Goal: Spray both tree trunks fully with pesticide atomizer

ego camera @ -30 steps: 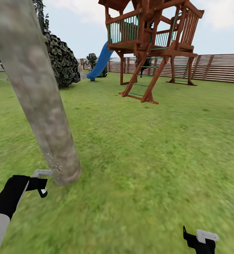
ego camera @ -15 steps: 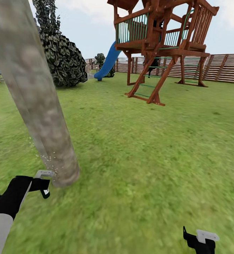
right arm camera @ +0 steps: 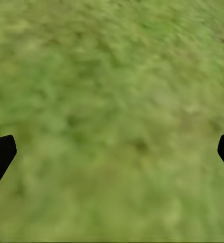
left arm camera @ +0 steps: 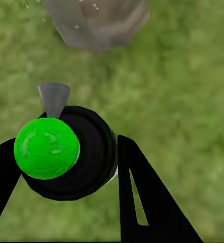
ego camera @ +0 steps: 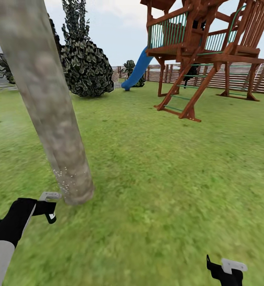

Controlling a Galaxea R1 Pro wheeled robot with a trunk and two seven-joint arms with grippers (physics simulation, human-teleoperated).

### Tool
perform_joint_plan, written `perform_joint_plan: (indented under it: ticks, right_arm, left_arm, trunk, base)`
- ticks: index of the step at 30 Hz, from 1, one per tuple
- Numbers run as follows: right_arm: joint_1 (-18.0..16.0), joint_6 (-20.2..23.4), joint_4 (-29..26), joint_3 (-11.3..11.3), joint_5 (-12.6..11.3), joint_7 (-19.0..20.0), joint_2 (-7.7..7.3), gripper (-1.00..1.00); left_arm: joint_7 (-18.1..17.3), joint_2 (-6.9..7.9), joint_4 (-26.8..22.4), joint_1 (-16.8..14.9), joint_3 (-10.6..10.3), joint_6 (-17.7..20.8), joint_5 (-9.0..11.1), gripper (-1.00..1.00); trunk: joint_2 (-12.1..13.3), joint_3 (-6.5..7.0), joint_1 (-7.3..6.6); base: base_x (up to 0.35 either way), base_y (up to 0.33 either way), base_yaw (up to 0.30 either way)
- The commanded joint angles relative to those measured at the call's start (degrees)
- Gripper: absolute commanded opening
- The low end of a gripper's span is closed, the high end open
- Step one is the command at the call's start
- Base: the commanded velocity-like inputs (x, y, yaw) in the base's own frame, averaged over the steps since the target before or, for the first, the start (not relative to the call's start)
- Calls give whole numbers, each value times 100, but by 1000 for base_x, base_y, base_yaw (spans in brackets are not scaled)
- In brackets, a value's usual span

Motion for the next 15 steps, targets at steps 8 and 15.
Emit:
perform_joint_plan:
  ticks: [8, 15]
  right_arm:
    - [-5, -25, 6, -47, 51, 3, -1, 100]
    - [-5, -25, 6, -49, 51, 3, -1, 100]
  left_arm:
    - [-55, -4, 2, -6, 14, 18, -60, -100]
    - [-55, 4, 2, -6, 14, 18, -68, -100]
  trunk:
    - [-2, -5, 0]
    - [-2, -5, 0]
  base:
    - [110, -270, 252]
    - [130, -269, 17]
